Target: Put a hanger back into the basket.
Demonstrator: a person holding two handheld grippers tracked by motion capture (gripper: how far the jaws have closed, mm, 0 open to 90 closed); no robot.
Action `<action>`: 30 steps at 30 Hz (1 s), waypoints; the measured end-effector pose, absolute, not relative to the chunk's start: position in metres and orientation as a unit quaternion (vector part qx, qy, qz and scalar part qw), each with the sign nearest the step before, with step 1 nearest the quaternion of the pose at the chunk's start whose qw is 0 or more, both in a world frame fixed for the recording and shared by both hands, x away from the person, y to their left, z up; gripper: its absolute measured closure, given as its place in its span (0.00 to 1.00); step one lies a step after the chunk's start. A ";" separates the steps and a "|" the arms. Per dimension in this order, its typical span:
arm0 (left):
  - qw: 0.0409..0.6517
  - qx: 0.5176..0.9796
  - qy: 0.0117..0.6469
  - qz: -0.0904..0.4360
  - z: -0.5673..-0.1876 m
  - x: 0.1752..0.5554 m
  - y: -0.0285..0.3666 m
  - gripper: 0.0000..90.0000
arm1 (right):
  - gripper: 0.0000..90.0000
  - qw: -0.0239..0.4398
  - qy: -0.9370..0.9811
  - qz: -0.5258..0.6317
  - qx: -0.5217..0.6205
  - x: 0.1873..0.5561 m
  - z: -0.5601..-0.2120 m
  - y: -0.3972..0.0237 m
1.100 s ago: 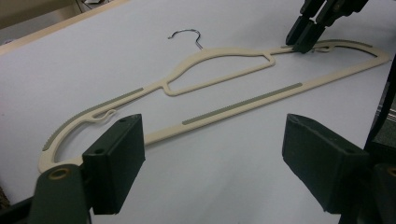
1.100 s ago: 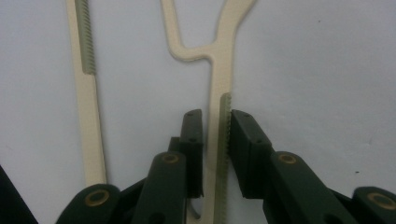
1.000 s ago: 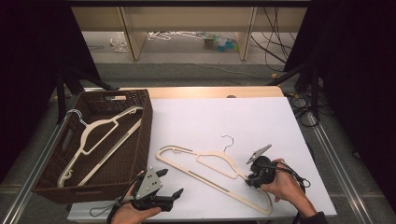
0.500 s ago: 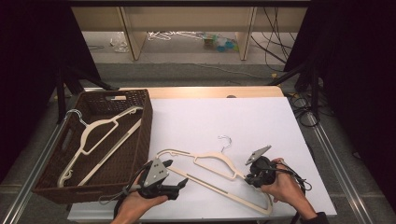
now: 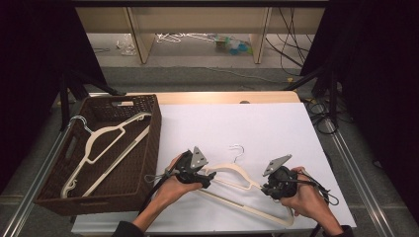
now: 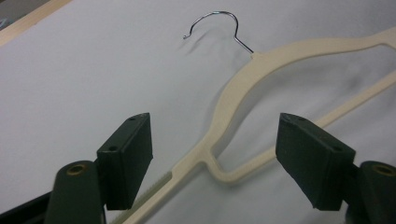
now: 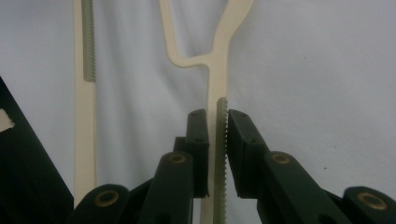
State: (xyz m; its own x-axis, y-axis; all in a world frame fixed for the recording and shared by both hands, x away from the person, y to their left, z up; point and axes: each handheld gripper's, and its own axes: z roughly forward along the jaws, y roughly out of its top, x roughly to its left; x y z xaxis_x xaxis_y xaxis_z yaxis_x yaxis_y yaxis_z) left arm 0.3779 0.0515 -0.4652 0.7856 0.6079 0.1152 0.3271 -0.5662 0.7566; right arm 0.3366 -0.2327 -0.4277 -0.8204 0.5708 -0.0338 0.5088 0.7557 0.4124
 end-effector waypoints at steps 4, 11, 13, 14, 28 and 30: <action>0.372 0.874 0.259 0.175 -0.469 0.385 0.042 0.32 | 0.88 0.084 0.934 0.198 0.286 0.334 -0.425 -0.231; 0.350 0.888 0.250 0.162 -0.473 0.394 0.026 0.33 | 0.88 0.082 0.937 0.198 0.275 0.330 -0.419 -0.229; 0.351 0.891 0.244 0.154 -0.475 0.396 0.022 0.35 | 0.88 0.083 0.938 0.199 0.271 0.329 -0.417 -0.229; 0.351 0.891 0.244 0.151 -0.476 0.396 0.020 0.37 | 0.88 0.085 0.938 0.201 0.271 0.329 -0.416 -0.229; 0.330 0.915 0.177 0.149 -0.482 0.400 0.003 0.68 | 0.88 0.084 0.941 0.199 0.258 0.325 -0.413 -0.226; 0.327 0.919 0.167 0.146 -0.480 0.400 0.005 0.70 | 0.88 0.085 0.943 0.198 0.255 0.325 -0.412 -0.226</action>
State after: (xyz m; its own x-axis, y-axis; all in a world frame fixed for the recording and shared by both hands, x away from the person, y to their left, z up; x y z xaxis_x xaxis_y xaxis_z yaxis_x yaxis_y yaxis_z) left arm 0.3999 0.0049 -0.4804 0.9015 0.4027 0.1585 0.2119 -0.7300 0.6498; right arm 0.3246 -0.2260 -0.4123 -0.8559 0.5138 -0.0598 0.4463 0.7919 0.4167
